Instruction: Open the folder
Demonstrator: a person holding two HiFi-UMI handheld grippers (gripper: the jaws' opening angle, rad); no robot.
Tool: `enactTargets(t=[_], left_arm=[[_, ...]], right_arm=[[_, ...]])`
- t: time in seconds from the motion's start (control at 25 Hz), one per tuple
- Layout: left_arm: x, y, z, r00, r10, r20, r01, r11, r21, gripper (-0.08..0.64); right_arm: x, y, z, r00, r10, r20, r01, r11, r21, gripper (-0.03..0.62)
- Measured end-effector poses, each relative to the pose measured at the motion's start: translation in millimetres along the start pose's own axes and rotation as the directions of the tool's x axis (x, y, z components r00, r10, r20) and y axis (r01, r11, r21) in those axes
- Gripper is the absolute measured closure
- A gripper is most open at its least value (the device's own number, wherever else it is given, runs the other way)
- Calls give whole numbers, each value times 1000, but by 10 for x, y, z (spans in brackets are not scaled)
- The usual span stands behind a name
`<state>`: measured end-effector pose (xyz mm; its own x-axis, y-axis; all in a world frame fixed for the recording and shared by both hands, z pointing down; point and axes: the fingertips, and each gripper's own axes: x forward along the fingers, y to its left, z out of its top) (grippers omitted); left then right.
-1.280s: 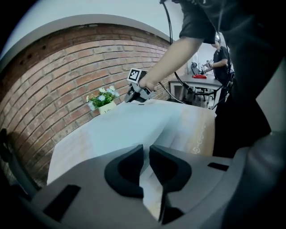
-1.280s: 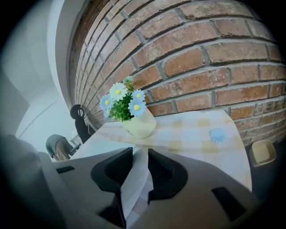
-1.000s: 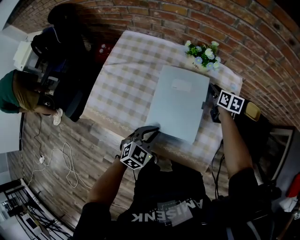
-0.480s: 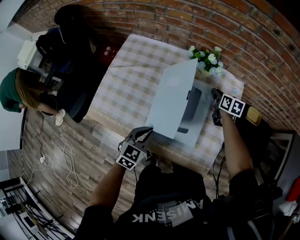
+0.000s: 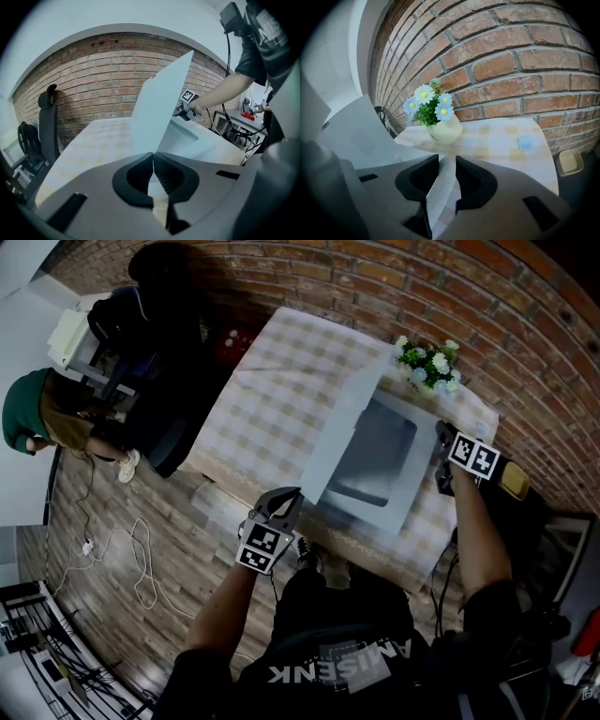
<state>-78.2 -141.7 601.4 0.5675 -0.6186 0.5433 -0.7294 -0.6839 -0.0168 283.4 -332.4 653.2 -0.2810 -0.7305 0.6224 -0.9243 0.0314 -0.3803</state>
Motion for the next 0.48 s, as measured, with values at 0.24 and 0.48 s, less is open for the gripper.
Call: enactTargets(t=[0.24,0.48], left_arm=[[-62,251,-81,992,122,-4,-123,991,-54,543],[-52,438,-235,981,194,-32,-196,973,-118,543]], right_arm=[[-7,12,8,1000,-8,6,8,1000,4,449],[-1,13,3,1000,-16,7,16,1000,-6,451]])
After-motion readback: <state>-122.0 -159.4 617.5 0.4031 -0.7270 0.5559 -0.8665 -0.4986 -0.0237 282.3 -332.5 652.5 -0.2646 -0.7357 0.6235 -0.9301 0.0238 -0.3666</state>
